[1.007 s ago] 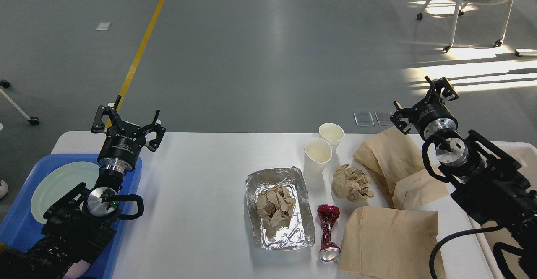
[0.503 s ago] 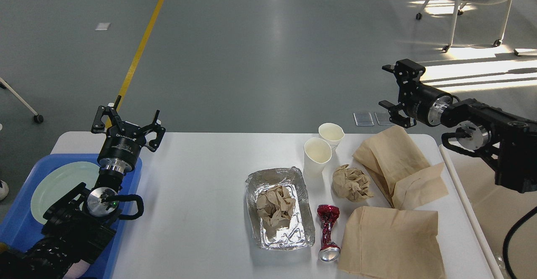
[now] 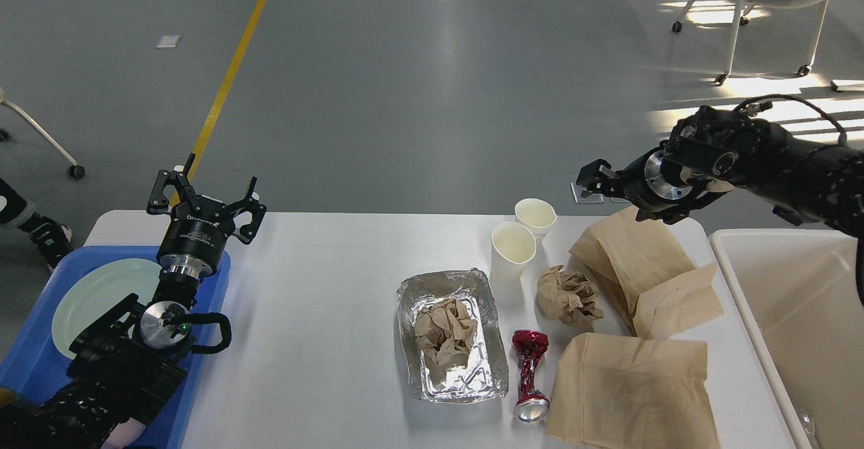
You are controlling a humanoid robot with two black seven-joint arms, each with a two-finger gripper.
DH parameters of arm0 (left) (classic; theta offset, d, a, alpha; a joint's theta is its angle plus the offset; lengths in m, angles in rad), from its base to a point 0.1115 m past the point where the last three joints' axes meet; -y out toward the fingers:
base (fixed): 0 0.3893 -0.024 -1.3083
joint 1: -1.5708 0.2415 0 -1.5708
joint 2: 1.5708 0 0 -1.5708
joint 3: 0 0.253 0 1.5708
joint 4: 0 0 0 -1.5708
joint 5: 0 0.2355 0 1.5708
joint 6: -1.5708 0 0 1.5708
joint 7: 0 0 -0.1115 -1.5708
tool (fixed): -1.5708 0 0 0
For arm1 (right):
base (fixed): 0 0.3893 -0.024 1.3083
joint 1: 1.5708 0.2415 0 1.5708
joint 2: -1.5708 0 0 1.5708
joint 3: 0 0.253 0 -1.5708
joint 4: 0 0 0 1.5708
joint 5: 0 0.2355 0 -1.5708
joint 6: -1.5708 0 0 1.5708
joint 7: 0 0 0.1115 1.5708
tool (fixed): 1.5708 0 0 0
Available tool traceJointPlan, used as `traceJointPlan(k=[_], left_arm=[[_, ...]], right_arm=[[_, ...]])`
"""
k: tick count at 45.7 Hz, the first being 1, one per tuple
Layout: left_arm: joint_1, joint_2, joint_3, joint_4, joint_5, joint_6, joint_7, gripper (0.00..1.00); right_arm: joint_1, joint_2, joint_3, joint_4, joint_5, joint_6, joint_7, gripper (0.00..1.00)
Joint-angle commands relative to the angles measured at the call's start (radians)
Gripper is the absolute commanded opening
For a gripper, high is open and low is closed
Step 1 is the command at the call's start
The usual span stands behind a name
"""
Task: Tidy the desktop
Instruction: 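Raise the right gripper up and away from the paper bags, then lower the right gripper onto the paper cup farther from the robot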
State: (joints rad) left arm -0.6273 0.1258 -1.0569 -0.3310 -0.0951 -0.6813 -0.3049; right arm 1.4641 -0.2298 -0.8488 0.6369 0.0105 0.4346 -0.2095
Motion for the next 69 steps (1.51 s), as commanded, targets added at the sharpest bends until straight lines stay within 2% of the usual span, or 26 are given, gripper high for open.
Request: traceJointPlan(k=[1, 12, 27, 31, 37, 44, 52, 60, 65, 69], left_arm=[[0.000, 0.000, 0.000, 0.001, 0.000, 0.000, 0.000, 0.96], [0.000, 0.000, 0.000, 0.001, 0.000, 0.000, 0.000, 0.96], [0.000, 0.000, 0.000, 0.001, 0.000, 0.000, 0.000, 0.96], [0.000, 0.000, 0.000, 0.001, 0.000, 0.000, 0.000, 0.96], [0.000, 0.000, 0.000, 0.001, 0.000, 0.000, 0.000, 0.96], [0.000, 0.000, 0.000, 0.001, 0.000, 0.000, 0.000, 0.96], [0.000, 0.000, 0.000, 0.001, 0.000, 0.000, 0.001, 0.96], [0.000, 0.000, 0.000, 0.001, 0.000, 0.000, 0.000, 0.96], [0.000, 0.000, 0.000, 0.000, 0.000, 0.000, 0.000, 0.96], [0.000, 0.000, 0.000, 0.001, 0.000, 0.002, 0.000, 0.96]], right_arm=[[0.105, 0.030, -0.142, 0.078, 0.019, 0.071, -0.004, 1.00], [0.314, 0.041, -0.289, 0.216, 0.180, 0.125, -0.002, 1.00], [0.588, -0.013, -0.274, 0.414, 0.186, 0.294, -0.002, 1.00], [0.622, -0.011, -0.260, 0.443, 0.181, 0.303, -0.002, 1.00], [0.552, -0.002, -0.217, 0.434, 0.178, 0.271, -0.002, 1.00], [0.385, 0.020, -0.125, 0.394, 0.174, 0.168, -0.002, 1.00], [0.176, 0.095, -0.108, 0.247, 0.172, 0.082, -0.004, 1.00], [0.073, 0.130, -0.078, 0.153, 0.172, 0.026, -0.004, 1.00], [0.027, 0.132, -0.038, 0.139, 0.171, -0.013, -0.002, 0.97], [0.002, 0.150, -0.024, 0.107, 0.164, -0.017, -0.002, 0.88]])
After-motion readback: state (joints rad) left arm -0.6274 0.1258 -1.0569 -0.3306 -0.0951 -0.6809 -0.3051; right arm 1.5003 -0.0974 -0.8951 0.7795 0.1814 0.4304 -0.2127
